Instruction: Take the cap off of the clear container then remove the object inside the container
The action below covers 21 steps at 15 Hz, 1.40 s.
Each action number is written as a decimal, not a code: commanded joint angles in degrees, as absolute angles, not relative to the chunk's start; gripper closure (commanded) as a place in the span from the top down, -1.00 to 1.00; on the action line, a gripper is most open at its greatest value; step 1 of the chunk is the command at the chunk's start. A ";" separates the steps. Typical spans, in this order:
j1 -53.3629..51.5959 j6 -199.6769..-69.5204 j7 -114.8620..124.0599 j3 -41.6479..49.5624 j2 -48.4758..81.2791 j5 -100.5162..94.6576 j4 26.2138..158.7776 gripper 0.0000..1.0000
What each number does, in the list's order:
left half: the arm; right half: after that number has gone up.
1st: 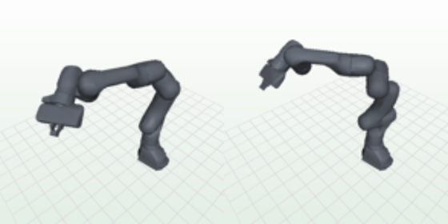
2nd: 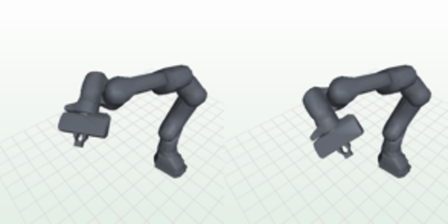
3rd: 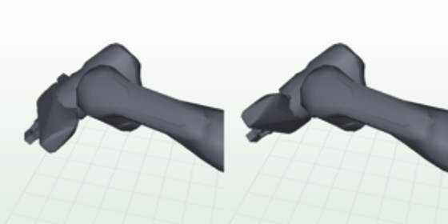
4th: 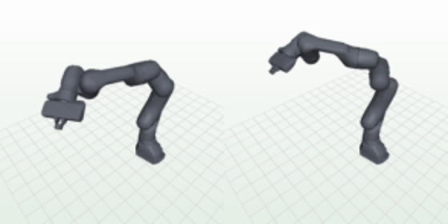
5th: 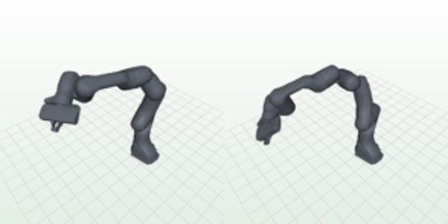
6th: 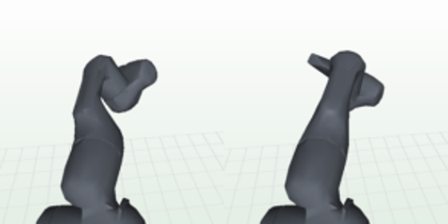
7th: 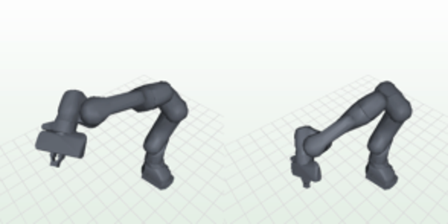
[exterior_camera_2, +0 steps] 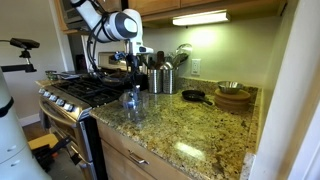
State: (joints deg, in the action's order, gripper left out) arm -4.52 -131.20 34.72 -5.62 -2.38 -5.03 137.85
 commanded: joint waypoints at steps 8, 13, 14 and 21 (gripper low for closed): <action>-5.84 -117.26 36.35 -10.80 -11.60 -5.41 133.97 -0.75; -8.18 -118.49 35.52 -14.29 -9.93 -5.45 133.42 -0.75; -8.64 -119.05 35.48 -14.81 -9.46 -5.46 133.50 -0.75; -11.46 -122.74 36.40 -17.15 -2.05 -6.26 133.09 -0.75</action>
State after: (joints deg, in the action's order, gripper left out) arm -10.32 -120.51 34.91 -17.03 -5.47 -5.02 133.63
